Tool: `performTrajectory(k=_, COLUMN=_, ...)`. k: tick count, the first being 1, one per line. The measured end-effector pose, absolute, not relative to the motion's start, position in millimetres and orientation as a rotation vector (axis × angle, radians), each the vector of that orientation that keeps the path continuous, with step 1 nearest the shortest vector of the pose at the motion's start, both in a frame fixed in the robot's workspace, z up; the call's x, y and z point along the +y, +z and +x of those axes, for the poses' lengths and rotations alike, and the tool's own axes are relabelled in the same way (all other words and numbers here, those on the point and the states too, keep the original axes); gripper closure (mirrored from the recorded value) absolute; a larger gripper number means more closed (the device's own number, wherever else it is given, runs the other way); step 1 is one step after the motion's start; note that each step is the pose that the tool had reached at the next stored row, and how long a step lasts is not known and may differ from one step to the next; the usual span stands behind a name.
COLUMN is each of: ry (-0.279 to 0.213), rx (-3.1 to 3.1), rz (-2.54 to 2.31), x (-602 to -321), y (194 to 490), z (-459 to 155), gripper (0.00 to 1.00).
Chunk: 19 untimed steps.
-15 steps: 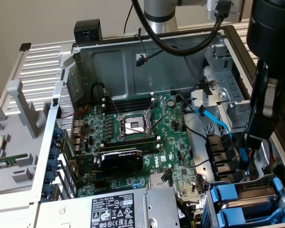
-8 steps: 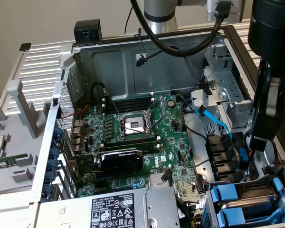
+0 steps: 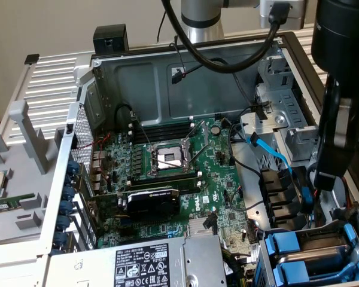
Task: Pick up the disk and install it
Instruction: 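Insert the first disk wire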
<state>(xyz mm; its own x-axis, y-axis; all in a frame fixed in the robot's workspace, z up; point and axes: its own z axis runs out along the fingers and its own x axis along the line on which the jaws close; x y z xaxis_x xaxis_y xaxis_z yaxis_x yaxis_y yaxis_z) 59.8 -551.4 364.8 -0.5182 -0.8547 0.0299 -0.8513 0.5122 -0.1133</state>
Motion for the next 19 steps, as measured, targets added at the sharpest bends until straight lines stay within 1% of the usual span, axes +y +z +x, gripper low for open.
performTrajectory(k=16, ry=-0.177, rx=2.709, rz=-1.521, x=-550.9, y=364.2, z=59.0, gripper=0.65)
performTrajectory(k=17, ry=-0.177, rx=2.709, rz=-1.521, x=-550.9, y=364.2, z=59.0, gripper=0.63)
performTrajectory(k=18, ry=-0.177, rx=2.709, rz=-1.521, x=-550.9, y=364.1, z=59.0, gripper=0.57)
performTrajectory(k=19, ry=-0.177, rx=2.709, rz=-1.521, x=-550.9, y=364.2, z=59.0, gripper=0.57)
